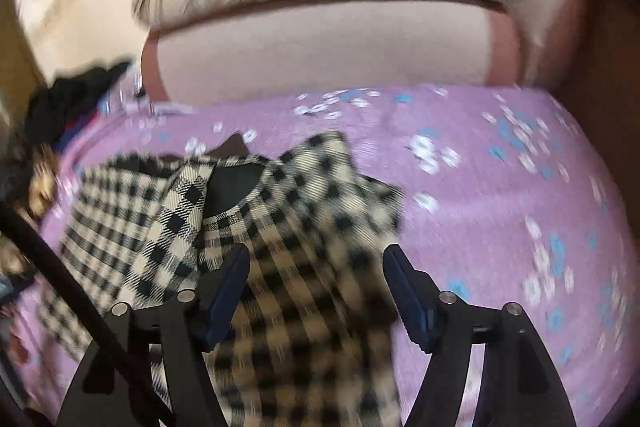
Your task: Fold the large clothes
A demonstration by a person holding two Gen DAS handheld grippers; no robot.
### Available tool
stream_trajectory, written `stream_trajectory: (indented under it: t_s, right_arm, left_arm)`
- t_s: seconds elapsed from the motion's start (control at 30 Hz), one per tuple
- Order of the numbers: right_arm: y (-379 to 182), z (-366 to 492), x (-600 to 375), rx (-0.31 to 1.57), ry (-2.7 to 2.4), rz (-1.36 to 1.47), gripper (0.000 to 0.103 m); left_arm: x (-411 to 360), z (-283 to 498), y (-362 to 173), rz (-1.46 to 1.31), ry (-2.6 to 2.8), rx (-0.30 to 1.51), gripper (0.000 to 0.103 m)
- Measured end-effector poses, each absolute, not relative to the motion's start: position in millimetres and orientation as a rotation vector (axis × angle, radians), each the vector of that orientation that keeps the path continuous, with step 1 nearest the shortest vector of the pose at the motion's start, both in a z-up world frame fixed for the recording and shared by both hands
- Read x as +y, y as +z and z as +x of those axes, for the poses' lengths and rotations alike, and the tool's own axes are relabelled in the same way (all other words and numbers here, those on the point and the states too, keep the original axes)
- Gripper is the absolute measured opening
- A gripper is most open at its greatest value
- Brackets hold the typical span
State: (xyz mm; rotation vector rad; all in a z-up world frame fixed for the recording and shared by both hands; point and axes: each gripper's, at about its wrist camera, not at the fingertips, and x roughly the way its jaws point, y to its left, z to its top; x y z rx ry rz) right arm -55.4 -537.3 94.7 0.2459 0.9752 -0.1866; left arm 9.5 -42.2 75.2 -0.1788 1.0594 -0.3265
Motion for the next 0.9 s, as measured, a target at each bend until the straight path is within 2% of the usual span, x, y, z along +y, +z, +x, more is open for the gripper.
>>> stream_trajectory:
  t_s: [0.13,0.2,0.23,0.47,0.63,0.7,0.73,0.77,0.9]
  right_arm:
    - [63.1,-5.7,-516.6,1.052,-0.183,0.094,0.073]
    - [42.5,14.2,-511.9,1.102,-0.224,0.008,0.022]
    - [35.0,19.9,-517.5,1.126,-0.227,0.038,0.005]
    - [60.5,4.5,-577.2,0.980,-0.276,0.249,0.004]
    - [36.2,10.6,-586.2,1.018,-0.303,0.335,0.006]
    - [46.0,8.8,-584.3,1.004,-0.306,0.360,0.015]
    - [51.1,4.2,-585.2,0.991,-0.309,0.370,0.032]
    - [62.1,-5.5,-583.4,0.969,-0.309,0.374,0.044]
    - [85.6,-26.4,-535.8,0.941,-0.093,0.381,0.045]
  left_arm:
    - [-61.6,9.6,67.6,-0.127,-0.353,1.088,0.093]
    - [-70.0,7.6,62.3,-0.072,-0.347,1.090,0.093]
    - [-71.3,7.9,60.4,-0.057,-0.348,1.092,0.093]
    - [-73.4,17.6,62.7,-0.081,-0.351,1.066,0.093]
    - [-76.8,21.4,52.9,-0.036,-0.309,1.080,0.093]
    - [-75.9,22.7,45.7,-0.004,-0.265,1.097,0.093]
    - [-73.8,23.0,45.4,-0.008,-0.259,1.097,0.093]
    - [-71.2,23.3,46.8,-0.022,-0.257,1.093,0.093]
    - [-67.7,24.4,53.0,-0.052,-0.242,1.069,0.093]
